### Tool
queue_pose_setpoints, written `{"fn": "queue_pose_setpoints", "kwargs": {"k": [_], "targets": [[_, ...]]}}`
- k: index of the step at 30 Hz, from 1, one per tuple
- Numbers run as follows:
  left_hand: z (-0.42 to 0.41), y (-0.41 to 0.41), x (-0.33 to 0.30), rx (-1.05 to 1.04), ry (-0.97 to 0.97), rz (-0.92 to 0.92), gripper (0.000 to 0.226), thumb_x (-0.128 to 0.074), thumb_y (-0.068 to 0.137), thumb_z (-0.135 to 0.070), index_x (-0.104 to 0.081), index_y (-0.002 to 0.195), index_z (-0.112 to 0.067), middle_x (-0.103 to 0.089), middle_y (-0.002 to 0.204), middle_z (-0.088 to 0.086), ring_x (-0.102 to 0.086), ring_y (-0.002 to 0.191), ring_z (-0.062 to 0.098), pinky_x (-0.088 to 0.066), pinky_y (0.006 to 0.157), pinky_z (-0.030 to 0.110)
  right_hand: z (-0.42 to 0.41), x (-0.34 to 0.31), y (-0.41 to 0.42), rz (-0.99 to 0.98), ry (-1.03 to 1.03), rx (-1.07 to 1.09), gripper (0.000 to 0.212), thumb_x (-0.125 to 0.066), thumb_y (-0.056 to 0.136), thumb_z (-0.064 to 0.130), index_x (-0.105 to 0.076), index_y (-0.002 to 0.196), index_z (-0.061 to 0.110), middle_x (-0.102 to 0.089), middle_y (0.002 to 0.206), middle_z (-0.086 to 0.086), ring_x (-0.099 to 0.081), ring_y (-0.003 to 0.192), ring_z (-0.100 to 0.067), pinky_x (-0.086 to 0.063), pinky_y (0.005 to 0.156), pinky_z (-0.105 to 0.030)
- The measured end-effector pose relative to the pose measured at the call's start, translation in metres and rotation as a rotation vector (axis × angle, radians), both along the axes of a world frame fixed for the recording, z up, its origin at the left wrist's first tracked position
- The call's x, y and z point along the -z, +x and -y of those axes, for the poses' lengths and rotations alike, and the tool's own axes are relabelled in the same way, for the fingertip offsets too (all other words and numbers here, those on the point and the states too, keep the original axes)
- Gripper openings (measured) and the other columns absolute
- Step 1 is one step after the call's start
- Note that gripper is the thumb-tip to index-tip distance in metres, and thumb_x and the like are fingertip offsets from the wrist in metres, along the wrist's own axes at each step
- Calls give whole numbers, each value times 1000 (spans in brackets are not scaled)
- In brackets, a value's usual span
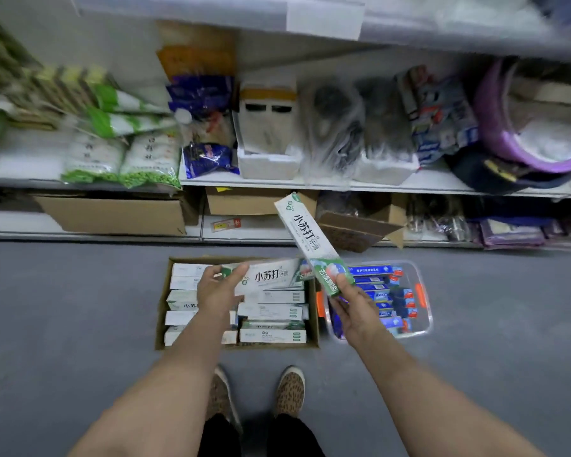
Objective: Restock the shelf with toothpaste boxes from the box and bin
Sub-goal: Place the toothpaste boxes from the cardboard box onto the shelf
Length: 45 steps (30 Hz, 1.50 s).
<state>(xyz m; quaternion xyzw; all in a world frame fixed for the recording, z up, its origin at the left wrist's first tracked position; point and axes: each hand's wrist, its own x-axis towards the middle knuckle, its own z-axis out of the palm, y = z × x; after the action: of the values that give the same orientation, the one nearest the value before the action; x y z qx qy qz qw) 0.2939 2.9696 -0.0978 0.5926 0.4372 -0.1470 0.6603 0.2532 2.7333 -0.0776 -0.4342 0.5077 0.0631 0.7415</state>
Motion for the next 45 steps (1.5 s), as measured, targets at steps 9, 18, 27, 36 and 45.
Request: {"fn": "queue_pose_setpoints", "kwargs": {"k": [9, 18, 27, 36, 45], "targets": [[-49, 9, -176, 32, 20, 280, 56, -82, 82, -29, -53, 128, -15, -52, 117, 2, -56, 105, 21, -55, 82, 38, -34, -174, 8, 322, -89, -94, 18, -78, 82, 18, -61, 83, 14, -74, 81, -3, -69, 69, -9, -56, 69, -23], [-107, 31, -330, 4, 13, 581, 109, -91, 33, -70, -60, 123, -17, -71, 112, 7, -70, 99, 25, -59, 88, 48, -82, -328, 28, 668, -107, -77, 42, -81, 69, 27, -64, 102, 7, -76, 95, -9, -74, 85, -17, -57, 70, -28], [-125, 55, -455, 36, -18, 795, 58, -88, 59, -62, -71, 91, -16, -75, 90, 5, -71, 85, 24, -62, 77, 47, -100, -453, 51, 950, -170, -43, 15, -73, 86, 23, -66, 96, 13, -76, 79, 5, -69, 72, -6, -54, 70, -22], [-107, 83, -537, 69, -121, 975, 30, -78, 84, -35, -70, 93, -8, -74, 86, 9, -70, 74, 19, -59, 52, 27, -64, -544, 88, 1072, -257, 91, 25, -81, 81, 23, -64, 95, 13, -70, 86, -2, -62, 62, -5, -51, 55, -16], [-49, 130, -592, 11, -159, 1143, 25, -79, 83, -37, -73, 84, -12, -75, 75, 3, -72, 70, 19, -63, 64, 35, 18, -613, 149, 1038, -500, 225, 55, -95, 61, 35, -62, 96, 9, -67, 82, -1, -61, 59, -8, -50, 53, -19]]}}
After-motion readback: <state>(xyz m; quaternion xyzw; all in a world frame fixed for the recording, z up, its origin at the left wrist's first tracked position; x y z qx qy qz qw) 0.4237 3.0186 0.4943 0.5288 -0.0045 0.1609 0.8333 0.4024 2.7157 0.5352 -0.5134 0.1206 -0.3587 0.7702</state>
